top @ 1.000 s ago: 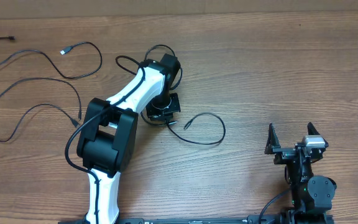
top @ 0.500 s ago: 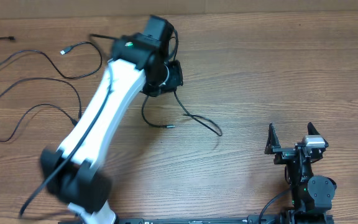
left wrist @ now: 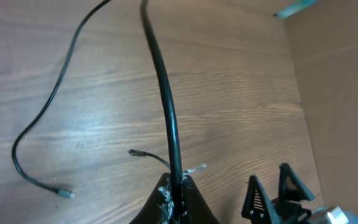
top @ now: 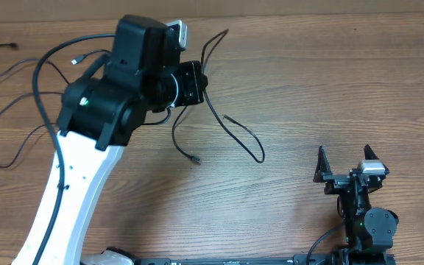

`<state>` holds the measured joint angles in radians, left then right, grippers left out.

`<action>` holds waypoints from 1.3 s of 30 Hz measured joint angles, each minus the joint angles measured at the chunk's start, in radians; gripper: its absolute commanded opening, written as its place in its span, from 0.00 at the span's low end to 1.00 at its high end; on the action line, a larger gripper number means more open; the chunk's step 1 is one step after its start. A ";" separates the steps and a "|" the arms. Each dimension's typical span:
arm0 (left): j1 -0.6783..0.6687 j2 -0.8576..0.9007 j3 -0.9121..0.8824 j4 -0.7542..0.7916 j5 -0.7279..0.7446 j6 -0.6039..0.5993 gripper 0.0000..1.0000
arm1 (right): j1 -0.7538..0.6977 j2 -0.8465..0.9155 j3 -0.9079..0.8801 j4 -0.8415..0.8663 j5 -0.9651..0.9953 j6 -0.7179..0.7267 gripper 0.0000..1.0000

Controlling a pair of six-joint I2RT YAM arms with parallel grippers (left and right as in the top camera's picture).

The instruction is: Untangle cables

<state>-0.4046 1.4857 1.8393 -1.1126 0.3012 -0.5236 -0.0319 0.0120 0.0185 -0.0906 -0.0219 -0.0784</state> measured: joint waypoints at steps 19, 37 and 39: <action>-0.023 -0.023 0.006 -0.189 -0.023 0.120 0.04 | 0.000 0.000 0.000 0.001 0.000 -0.001 1.00; -0.048 0.404 0.006 -0.437 -0.314 0.079 0.58 | 0.000 0.000 0.000 0.001 0.000 0.000 1.00; -0.054 0.438 0.006 -0.436 -0.296 0.095 0.83 | 0.000 0.000 0.000 0.000 0.000 -0.001 1.00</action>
<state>-0.4587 1.9232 1.8454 -1.5486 0.0055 -0.4290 -0.0322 0.0120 0.0185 -0.0906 -0.0219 -0.0792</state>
